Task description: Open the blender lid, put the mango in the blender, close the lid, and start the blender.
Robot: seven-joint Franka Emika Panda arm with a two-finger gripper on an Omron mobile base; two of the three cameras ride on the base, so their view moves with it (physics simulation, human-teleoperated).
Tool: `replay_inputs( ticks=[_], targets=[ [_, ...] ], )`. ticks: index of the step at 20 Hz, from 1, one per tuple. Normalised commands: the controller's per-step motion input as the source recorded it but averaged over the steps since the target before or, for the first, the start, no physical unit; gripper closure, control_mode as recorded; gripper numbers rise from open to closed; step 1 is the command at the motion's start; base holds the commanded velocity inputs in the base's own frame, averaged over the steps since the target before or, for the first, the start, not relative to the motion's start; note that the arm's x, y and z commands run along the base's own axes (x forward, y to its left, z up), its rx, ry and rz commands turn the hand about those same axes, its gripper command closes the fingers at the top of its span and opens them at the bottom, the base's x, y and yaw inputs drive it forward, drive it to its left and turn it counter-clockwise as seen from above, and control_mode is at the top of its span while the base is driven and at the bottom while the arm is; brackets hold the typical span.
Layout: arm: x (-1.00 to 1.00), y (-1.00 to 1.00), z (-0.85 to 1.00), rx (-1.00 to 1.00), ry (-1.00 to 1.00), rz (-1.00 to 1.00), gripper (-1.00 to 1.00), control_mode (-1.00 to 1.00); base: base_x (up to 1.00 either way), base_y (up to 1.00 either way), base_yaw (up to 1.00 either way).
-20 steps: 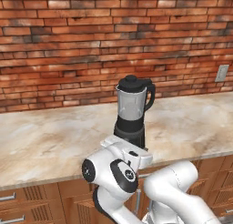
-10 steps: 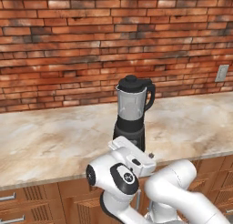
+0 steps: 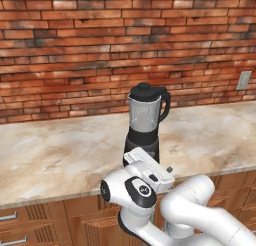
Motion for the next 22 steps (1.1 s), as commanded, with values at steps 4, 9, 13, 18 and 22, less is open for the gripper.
replay_inputs(
  ticks=[4, 9, 13, 18, 22],
  targets=[
    [0.11, 0.00, -0.10, 0.00, -0.05, 0.00, -1.00, -1.00, 0.00, 0.00, 0.00],
    [0.08, -0.03, -0.08, 0.00, -0.06, 0.00, -1.00, -1.00, 0.00, 0.00, 0.00],
    [0.15, 0.00, -0.04, 0.00, -0.04, 0.00, -1.00, -1.00, 0.00, 0.00, 0.00],
    [0.16, 0.00, -0.17, 0.00, -0.01, 0.00, -1.00, -1.00, 0.00, 0.00, 0.00],
    [0.19, 0.00, -0.19, 0.00, -0.01, 0.00, -1.00, -1.00, 0.00, 0.00, 0.00]
  ],
)
